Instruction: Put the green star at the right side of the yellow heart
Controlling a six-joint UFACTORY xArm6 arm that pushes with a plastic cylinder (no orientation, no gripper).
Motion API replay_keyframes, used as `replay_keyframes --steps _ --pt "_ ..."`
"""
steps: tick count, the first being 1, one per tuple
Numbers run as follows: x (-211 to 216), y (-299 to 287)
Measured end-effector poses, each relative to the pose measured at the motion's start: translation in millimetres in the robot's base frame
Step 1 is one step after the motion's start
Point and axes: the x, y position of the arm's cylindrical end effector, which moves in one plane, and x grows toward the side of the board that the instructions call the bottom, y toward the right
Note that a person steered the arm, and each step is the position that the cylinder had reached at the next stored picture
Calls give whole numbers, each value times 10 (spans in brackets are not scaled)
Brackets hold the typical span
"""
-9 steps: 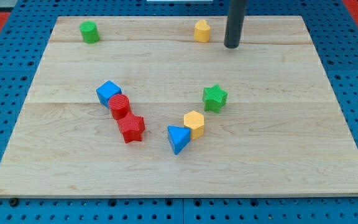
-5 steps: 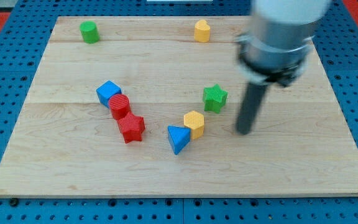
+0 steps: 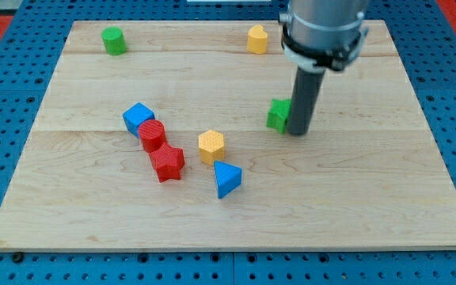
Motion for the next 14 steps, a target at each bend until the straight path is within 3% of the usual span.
replay_keyframes --steps 1,2,3,5,6,7,8,10,12,13,14 --pt "-444 -260" --pt "123 -411" --pt "-162 -1127" --pt "-381 -243" --pt "-536 -97" --pt "-794 -91" --pt "-451 -445" --pt "-930 -254" --pt "-999 7" --pt "-1074 -382" --pt "-1153 -358"
